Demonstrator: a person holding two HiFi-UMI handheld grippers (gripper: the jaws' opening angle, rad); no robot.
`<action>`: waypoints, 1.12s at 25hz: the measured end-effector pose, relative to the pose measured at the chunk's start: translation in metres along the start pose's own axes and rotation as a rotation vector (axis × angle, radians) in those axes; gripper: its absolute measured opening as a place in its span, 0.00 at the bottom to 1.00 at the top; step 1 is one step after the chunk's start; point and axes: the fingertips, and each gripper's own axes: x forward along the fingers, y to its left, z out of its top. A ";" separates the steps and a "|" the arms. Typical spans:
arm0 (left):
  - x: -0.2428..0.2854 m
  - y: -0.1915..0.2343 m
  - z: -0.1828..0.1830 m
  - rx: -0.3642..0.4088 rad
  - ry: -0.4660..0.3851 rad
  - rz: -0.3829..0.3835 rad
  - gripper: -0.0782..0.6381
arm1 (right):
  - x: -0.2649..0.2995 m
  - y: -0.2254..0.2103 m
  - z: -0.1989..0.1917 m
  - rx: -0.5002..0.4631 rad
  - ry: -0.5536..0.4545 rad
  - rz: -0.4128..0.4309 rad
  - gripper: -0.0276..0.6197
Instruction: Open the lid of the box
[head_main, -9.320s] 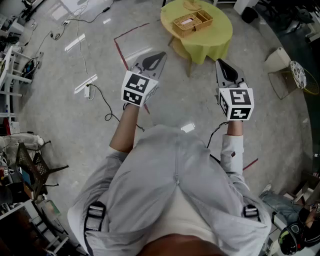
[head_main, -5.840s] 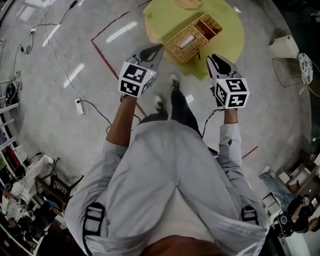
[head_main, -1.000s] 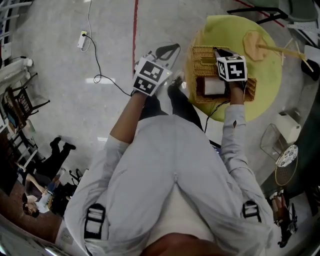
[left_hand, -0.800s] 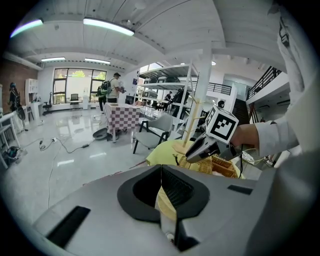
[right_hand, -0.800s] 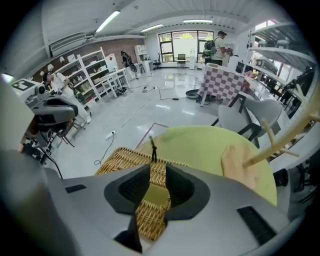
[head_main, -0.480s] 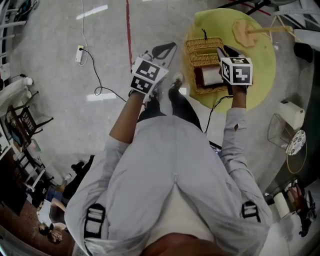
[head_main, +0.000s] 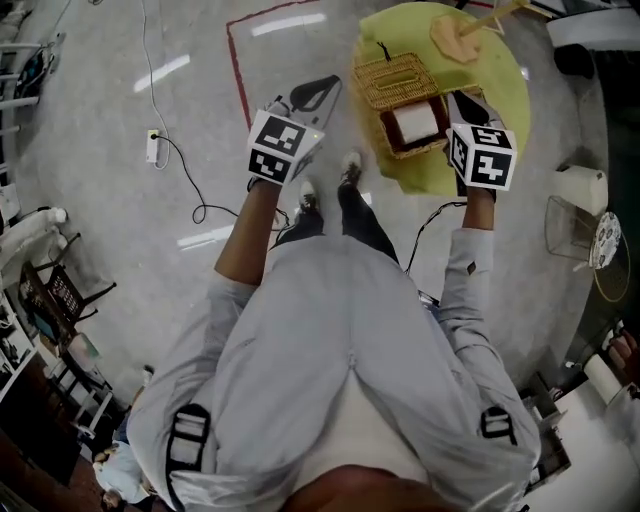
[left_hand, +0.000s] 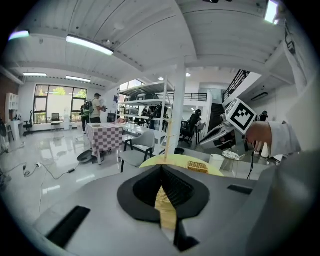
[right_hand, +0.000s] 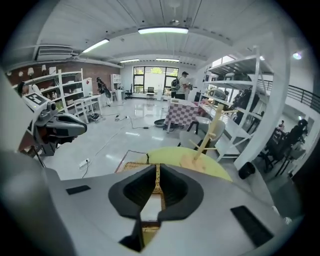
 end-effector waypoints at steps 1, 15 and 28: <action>-0.005 -0.002 0.004 0.009 -0.011 -0.005 0.15 | -0.012 0.001 0.000 0.007 -0.018 -0.018 0.11; -0.090 -0.061 0.051 0.165 -0.172 -0.092 0.15 | -0.171 0.052 0.002 0.041 -0.282 -0.184 0.08; -0.153 -0.082 0.084 0.211 -0.287 -0.120 0.15 | -0.248 0.094 0.032 0.003 -0.433 -0.219 0.08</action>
